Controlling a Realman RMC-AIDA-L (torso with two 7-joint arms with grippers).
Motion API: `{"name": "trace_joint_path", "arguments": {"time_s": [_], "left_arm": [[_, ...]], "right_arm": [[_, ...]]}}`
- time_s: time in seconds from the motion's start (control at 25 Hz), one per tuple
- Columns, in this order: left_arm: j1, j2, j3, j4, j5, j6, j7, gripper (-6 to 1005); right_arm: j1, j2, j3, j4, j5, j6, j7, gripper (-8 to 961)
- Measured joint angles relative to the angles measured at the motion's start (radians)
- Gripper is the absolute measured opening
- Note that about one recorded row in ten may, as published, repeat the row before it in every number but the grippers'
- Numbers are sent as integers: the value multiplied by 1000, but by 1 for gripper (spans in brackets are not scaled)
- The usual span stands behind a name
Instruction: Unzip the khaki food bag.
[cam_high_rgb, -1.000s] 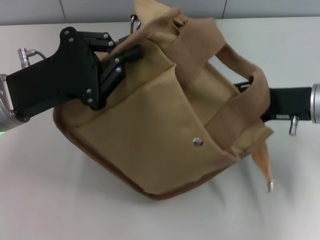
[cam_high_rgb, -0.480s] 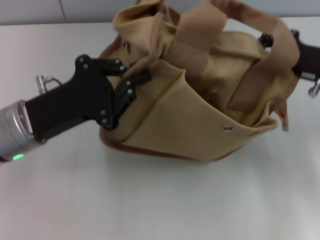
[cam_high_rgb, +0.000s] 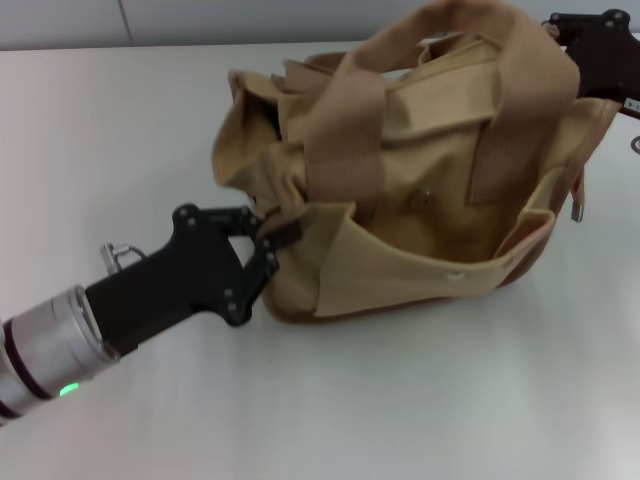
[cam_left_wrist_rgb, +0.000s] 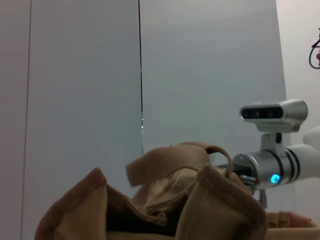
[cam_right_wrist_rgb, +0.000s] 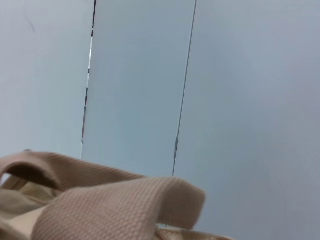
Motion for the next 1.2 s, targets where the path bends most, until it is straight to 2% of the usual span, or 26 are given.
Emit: {"name": "trace_joint_path", "arguments": {"time_s": [0.32, 0.4, 0.56, 0.76, 0.96, 1.08, 1.2], "left_arm": [[11, 0, 27, 1, -4, 9, 15, 60], [11, 0, 27, 2, -4, 12, 11, 118], [13, 3, 19, 5, -6, 32, 9, 235], [52, 10, -33, 48, -8, 103, 2, 471], [116, 12, -95, 146, -8, 201, -64, 699], [131, 16, -112, 168, -4, 247, -104, 729], [132, 18, -102, 178, 2, 258, -126, 758]], "right_arm": [[-12, 2, 0, 1, 0, 1, 4, 190], [-17, 2, 3, -1, 7, 1, 23, 190], [-27, 1, 44, -2, 31, -6, 33, 326], [-58, 1, 131, 39, 184, -31, 30, 526], [-92, -5, 238, 159, 370, -184, 43, 714], [-109, -24, 249, 212, 384, -312, 73, 738], [-116, -34, 245, 234, 361, -339, 80, 763]]}}
